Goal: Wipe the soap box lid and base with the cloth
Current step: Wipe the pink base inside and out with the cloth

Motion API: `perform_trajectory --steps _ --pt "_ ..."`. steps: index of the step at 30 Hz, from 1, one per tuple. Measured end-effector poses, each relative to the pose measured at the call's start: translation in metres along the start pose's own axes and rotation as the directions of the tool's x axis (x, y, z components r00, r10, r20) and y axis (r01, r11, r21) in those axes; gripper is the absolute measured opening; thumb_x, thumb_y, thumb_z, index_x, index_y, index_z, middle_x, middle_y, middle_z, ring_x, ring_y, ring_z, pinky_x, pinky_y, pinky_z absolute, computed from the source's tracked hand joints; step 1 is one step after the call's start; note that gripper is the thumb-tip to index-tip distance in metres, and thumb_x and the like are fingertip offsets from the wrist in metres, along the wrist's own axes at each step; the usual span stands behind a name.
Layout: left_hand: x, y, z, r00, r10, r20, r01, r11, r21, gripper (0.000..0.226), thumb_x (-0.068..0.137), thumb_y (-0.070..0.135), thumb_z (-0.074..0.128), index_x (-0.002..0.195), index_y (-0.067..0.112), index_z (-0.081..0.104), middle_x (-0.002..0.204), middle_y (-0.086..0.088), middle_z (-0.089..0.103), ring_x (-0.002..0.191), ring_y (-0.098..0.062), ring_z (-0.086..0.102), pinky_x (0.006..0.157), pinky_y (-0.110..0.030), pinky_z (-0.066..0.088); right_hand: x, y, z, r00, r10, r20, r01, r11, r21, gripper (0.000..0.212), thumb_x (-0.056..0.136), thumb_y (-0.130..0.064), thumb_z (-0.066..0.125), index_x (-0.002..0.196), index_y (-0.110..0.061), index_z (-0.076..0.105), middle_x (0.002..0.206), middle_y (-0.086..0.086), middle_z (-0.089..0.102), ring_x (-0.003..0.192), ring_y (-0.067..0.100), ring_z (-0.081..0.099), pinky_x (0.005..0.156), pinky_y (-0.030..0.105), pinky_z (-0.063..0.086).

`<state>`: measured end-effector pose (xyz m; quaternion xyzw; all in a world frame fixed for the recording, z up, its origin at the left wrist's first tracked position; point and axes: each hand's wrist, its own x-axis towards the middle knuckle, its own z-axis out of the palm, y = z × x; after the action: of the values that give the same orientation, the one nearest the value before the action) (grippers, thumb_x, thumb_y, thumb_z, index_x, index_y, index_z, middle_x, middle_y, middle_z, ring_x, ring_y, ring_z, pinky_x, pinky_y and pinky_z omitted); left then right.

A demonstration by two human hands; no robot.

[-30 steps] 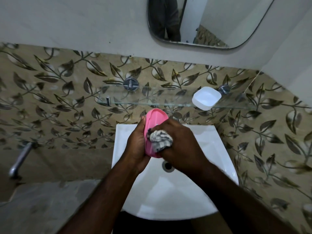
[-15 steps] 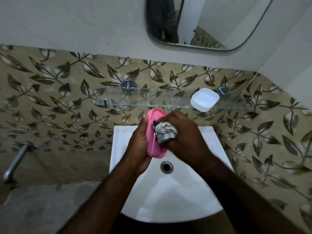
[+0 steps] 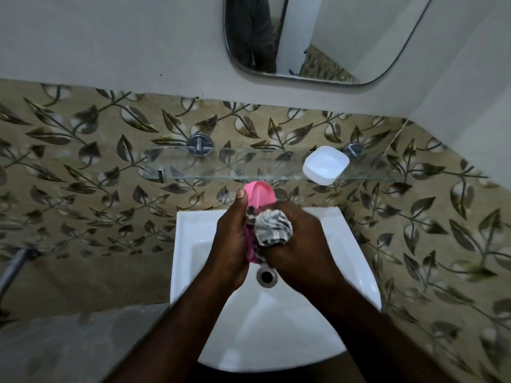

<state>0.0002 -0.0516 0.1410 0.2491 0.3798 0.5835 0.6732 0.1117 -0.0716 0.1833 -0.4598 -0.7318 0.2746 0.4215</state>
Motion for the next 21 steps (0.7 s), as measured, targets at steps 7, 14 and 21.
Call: perform_trajectory --steps 7,14,21 --pt "-0.005 -0.001 0.015 0.991 0.133 -0.009 -0.131 0.983 0.131 0.046 0.087 0.054 0.049 0.117 0.023 0.066 0.105 -0.004 0.075 0.094 -0.023 0.071 0.082 -0.040 0.059 0.034 0.023 -0.015 0.974 0.077 -0.215 -0.117 0.977 -0.180 0.014 0.074 -0.012 0.065 0.086 -0.017 0.061 0.082 0.001 0.066 0.077 0.019 0.063 0.070 0.043 0.053" --pt "-0.005 -0.001 0.008 0.939 0.290 -0.182 -0.261 0.950 0.169 0.063 0.076 0.060 0.055 0.125 0.021 0.062 0.121 -0.007 0.068 0.108 -0.024 0.067 0.096 -0.048 0.053 -0.001 0.036 0.014 0.929 0.369 -0.015 -0.366 0.924 0.110 0.013 0.076 -0.018 0.068 0.087 -0.024 0.067 0.080 -0.011 0.074 0.072 0.003 0.070 0.060 0.021 0.053" --pt "-0.005 -0.003 0.010 0.930 0.358 -0.088 -0.336 0.921 0.197 0.049 0.091 0.052 0.048 0.124 0.020 0.063 0.114 -0.008 0.072 0.104 -0.025 0.069 0.091 -0.047 0.055 0.006 0.018 -0.007 0.904 0.376 0.204 -0.421 0.705 0.570 0.023 0.079 -0.005 0.067 0.102 -0.005 0.070 0.097 0.023 0.073 0.088 0.039 0.072 0.070 0.045 0.059"
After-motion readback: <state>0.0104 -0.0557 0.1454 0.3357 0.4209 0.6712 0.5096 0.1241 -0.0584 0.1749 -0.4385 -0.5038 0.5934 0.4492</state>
